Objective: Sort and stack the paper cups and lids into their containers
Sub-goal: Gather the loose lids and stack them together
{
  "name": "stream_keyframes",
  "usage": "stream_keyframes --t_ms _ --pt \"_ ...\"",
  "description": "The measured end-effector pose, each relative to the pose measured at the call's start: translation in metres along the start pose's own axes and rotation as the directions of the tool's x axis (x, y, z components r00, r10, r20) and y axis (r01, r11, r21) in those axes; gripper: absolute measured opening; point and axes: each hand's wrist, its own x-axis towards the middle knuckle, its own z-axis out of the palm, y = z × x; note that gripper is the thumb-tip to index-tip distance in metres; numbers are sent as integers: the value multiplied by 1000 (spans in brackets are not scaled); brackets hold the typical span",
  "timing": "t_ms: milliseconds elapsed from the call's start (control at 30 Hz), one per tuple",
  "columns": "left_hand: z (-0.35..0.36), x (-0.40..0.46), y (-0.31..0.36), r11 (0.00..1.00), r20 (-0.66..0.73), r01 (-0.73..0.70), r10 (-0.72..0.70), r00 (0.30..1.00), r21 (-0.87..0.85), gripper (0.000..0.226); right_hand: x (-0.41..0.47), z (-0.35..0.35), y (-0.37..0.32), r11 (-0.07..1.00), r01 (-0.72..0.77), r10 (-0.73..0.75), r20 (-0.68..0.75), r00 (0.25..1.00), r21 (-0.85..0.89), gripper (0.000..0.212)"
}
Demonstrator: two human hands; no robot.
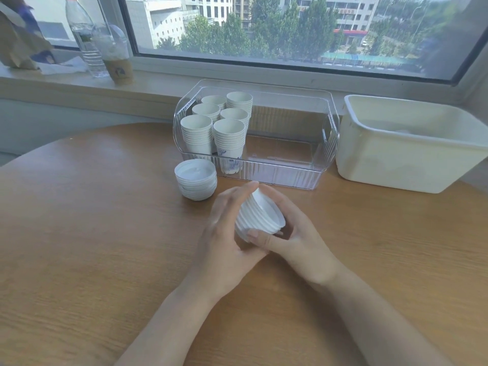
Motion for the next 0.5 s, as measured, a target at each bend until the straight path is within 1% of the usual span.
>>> stream_keyframes --t_ms 67,133,200,267,333,400,500 --pt "-6 4 -7 1000 67 8 -9 998 17 96 5 0 5 998 -4 -1 -70 998 -64 81" --pt "-17 10 -18 997 124 14 -23 992 74 109 12 -1 8 989 -31 11 -138 990 -143 88" --pt "-30 19 -31 981 116 11 -34 993 191 113 22 0 8 968 -53 8 -183 983 -245 92" --pt "-43 30 -44 929 41 -13 -2 999 370 101 33 2 8 923 -70 -16 -220 975 -378 93" --pt "-52 41 -56 861 -12 -8 17 1000 508 85 44 5 9 863 -85 -46 -246 968 -498 95" --pt "-57 45 -66 814 3 3 -6 1000 582 76 53 11 11 832 -93 -57 -250 967 -546 97" --pt "-56 43 -77 787 70 -21 -28 997 617 68 62 17 14 798 -106 -47 -237 970 -593 99"
